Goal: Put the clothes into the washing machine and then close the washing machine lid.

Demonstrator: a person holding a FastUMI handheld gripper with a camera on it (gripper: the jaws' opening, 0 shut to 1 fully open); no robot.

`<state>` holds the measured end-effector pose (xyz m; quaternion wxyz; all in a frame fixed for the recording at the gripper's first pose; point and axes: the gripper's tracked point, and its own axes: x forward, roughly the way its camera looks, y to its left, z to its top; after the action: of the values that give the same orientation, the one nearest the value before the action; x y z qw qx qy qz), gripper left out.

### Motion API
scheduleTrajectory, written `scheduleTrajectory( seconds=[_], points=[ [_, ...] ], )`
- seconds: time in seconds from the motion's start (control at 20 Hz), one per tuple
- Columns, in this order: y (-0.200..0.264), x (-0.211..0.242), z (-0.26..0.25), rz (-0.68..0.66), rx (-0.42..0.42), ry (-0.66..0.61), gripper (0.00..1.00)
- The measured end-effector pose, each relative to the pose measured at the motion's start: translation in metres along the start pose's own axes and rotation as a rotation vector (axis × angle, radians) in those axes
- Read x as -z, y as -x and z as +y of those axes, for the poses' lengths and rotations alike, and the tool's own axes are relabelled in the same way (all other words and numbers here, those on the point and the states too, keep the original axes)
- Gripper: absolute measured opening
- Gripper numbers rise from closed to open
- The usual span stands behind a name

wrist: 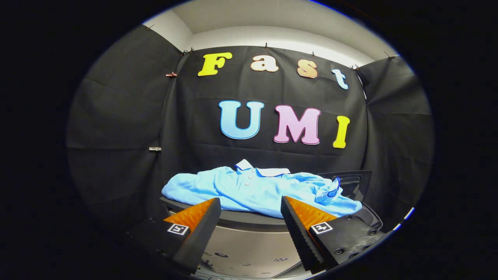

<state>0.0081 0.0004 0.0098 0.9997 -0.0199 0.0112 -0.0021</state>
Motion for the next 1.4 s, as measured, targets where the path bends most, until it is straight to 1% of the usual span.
scheduleTrajectory(
  seconds=[0.3,0.45,0.55,0.8,0.95,1.1,1.2,1.3,1.4],
  points=[
    [-0.001,-0.013,0.000,0.001,-0.022,0.022,0.97],
    [-0.010,-0.013,0.002,0.052,-0.058,0.021,0.98],
    [-0.018,-0.020,0.000,0.075,-0.060,0.020,0.98],
    [-0.057,-0.045,-0.010,0.141,-0.038,0.000,0.97],
    [-0.085,-0.051,-0.018,0.219,-0.024,-0.014,0.98],
    [-0.111,-0.064,-0.025,0.240,-0.009,0.011,0.97],
    [-0.126,-0.057,-0.023,0.284,-0.023,0.060,0.97],
    [-0.136,-0.035,-0.013,0.376,-0.065,0.105,0.97],
    [-0.146,-0.016,-0.012,0.463,-0.080,0.118,0.97]
  ],
)
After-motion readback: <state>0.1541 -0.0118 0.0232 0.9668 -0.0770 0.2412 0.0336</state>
